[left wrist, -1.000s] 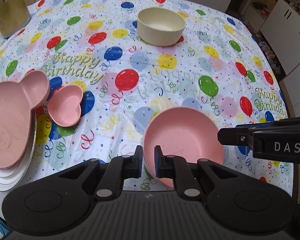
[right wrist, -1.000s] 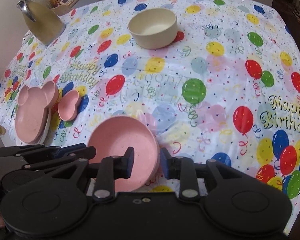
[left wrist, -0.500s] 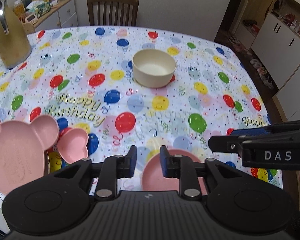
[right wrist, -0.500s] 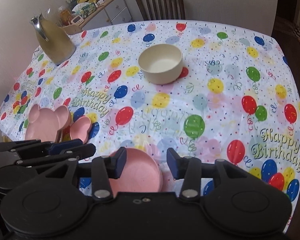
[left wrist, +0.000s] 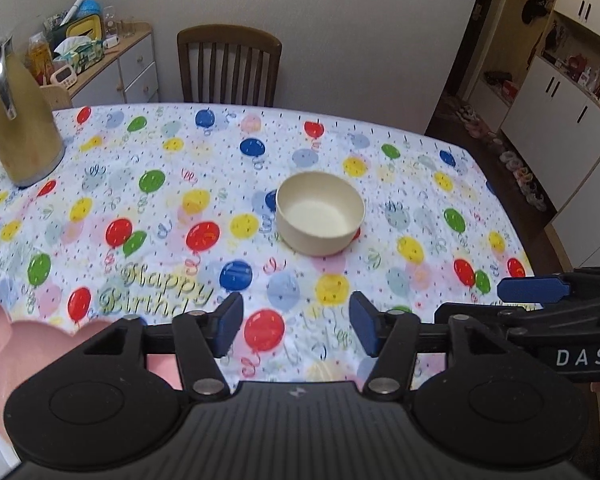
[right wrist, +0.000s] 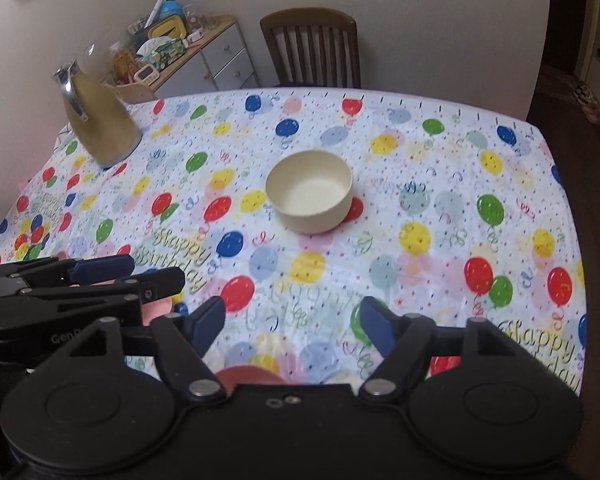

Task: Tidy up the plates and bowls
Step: 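Move both grippers to the rim of the cream bowl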

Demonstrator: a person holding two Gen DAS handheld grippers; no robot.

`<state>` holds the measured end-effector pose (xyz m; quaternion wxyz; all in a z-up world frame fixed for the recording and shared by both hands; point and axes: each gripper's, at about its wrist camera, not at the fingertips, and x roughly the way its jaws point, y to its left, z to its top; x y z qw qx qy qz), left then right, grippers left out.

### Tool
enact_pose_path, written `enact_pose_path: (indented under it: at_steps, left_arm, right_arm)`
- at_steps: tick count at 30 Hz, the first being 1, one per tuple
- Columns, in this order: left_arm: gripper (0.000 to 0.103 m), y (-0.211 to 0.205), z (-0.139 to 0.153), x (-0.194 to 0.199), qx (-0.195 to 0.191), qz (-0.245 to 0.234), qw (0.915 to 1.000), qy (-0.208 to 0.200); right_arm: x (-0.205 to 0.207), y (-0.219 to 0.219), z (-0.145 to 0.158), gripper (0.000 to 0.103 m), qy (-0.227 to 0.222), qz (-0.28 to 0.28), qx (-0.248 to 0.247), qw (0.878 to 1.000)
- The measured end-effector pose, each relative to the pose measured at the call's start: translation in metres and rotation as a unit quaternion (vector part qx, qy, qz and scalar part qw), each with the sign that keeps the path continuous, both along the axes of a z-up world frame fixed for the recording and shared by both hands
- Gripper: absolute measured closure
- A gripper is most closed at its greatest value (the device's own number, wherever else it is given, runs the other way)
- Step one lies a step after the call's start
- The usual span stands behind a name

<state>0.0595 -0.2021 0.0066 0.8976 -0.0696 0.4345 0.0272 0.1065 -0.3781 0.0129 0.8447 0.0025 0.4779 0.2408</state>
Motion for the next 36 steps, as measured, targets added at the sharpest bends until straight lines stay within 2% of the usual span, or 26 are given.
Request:
enact_pose_path:
  at_steps: [3, 10, 21, 25, 31, 36]
  left_arm:
    - [0.031, 0.007, 0.004, 0.014, 0.000, -0.003, 0.9999, -0.010]
    - [0.025, 0.027, 0.000, 0.057, -0.009, -0.012, 0.9999, -0.006]
    - [0.025, 0.056, -0.033, 0.136, -0.026, -0.020, 0.9992, 0.021]
    - [0.025, 0.061, -0.052, 0.157, -0.029, -0.026, 0.9986, 0.035]
    - [0.025, 0.064, -0.082, 0.181, -0.037, -0.025, 0.9974, 0.056]
    - [0.026, 0.061, -0.101, 0.193, -0.033, -0.028, 0.9969, 0.065]
  right_arm:
    - [0.013, 0.006, 0.003, 0.015, -0.010, -0.008, -0.008, 1.000]
    - [0.050, 0.021, 0.005, 0.001, -0.042, -0.030, -0.034, 0.998]
    - [0.116, 0.044, -0.023, 0.001, -0.019, -0.039, -0.041, 0.998]
    - [0.134, 0.049, -0.039, 0.006, -0.012, -0.046, -0.060, 0.997]
    - [0.154, 0.053, -0.068, 0.023, 0.016, -0.047, -0.072, 0.996]
    - [0.161, 0.058, -0.087, 0.032, 0.029, -0.041, -0.083, 0.995]
